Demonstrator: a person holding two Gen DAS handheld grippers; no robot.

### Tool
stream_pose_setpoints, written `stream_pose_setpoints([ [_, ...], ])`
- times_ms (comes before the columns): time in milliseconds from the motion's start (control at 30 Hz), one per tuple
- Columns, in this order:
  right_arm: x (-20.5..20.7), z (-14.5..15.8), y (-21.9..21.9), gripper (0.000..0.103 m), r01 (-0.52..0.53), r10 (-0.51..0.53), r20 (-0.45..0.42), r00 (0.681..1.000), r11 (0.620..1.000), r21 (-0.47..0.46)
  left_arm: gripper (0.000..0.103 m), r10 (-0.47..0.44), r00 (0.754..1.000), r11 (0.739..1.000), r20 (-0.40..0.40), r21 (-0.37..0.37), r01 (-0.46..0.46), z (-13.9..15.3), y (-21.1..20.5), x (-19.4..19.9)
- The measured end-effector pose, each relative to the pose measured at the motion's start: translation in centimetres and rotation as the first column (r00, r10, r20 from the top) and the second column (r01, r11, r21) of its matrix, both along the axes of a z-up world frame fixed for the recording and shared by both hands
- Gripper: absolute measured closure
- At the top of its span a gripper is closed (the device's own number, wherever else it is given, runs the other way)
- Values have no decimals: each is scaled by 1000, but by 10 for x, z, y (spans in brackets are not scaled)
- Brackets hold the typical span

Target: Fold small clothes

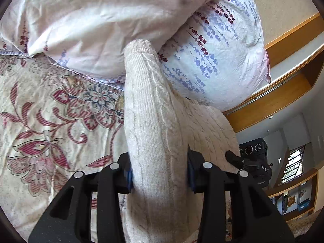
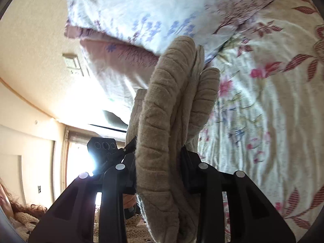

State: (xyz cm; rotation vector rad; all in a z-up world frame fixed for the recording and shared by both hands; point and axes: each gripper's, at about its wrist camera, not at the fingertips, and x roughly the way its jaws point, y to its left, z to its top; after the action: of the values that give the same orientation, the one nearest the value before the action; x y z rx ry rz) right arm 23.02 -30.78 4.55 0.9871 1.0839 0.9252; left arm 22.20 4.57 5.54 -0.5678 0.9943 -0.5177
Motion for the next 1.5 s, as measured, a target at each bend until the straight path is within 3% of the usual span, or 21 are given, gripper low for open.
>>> stream_pose_setpoints([
  [67,1,-12,16,70,-12,10,-20,1000,998,-67,63,-9,1000,999,-25,46,10,-12,6,3],
  [167,-1,-47,30,72,-14,-9,-121,993,982,-187,62,2,994,988,-110,155,15,-45,7,11],
  [233,-2,-55,32,72,21,-44,-148,988,988,-152,56,10,995,991,-103,137,5,-55,11,12],
  [333,2,-46,40,68,7,-34,-118,992,976,-218,44,22,996,987,-92,162,-7,-55,12,13],
  [467,0,-19,19,59,79,-99,-70,993,967,-243,41,60,997,979,-51,199,-49,-42,25,5],
  [533,5,-13,6,46,135,-150,-52,987,965,-226,40,83,996,975,17,205,-85,-20,30,-1],
  [600,16,-13,3,45,157,-176,-66,982,961,-228,34,78,992,967,101,234,-100,3,25,-8],
  [667,29,-17,-8,45,156,-181,-88,979,958,-241,29,30,985,940,167,331,-85,20,4,-11],
  [733,39,-27,0,45,133,-166,-128,978,963,-236,25,-34,984,890,173,454,-49,24,-27,-8],
  [767,42,-33,-1,47,121,-155,-140,978,966,-228,25,-60,984,870,167,492,-30,23,-40,-6],
  [833,42,-41,-3,90,98,-134,-122,983,960,-261,25,-84,987,863,139,506,3,14,-53,-3],
  [900,43,-44,1,92,115,-156,-107,982,942,-314,25,-75,992,854,104,519,10,3,-60,1],
  [1067,57,-63,8,92,136,-191,-118,974,919,-371,23,-100,989,784,105,621,13,-15,-73,-1],
  [1167,57,-60,7,92,124,-182,-111,977,910,-396,19,-95,990,775,102,632,9,-20,-77,3],
  [1267,56,-48,12,91,98,-140,-63,988,892,-442,19,-85,991,779,100,627,4,-20,-79,7],
  [1400,38,-14,17,69,135,-112,75,991,850,-510,19,-76,991,780,113,625,-11,-13,-77,4],
  [1500,13,12,26,67,160,-60,193,979,815,-556,19,-74,989,774,131,633,-26,-5,-76,-1],
])
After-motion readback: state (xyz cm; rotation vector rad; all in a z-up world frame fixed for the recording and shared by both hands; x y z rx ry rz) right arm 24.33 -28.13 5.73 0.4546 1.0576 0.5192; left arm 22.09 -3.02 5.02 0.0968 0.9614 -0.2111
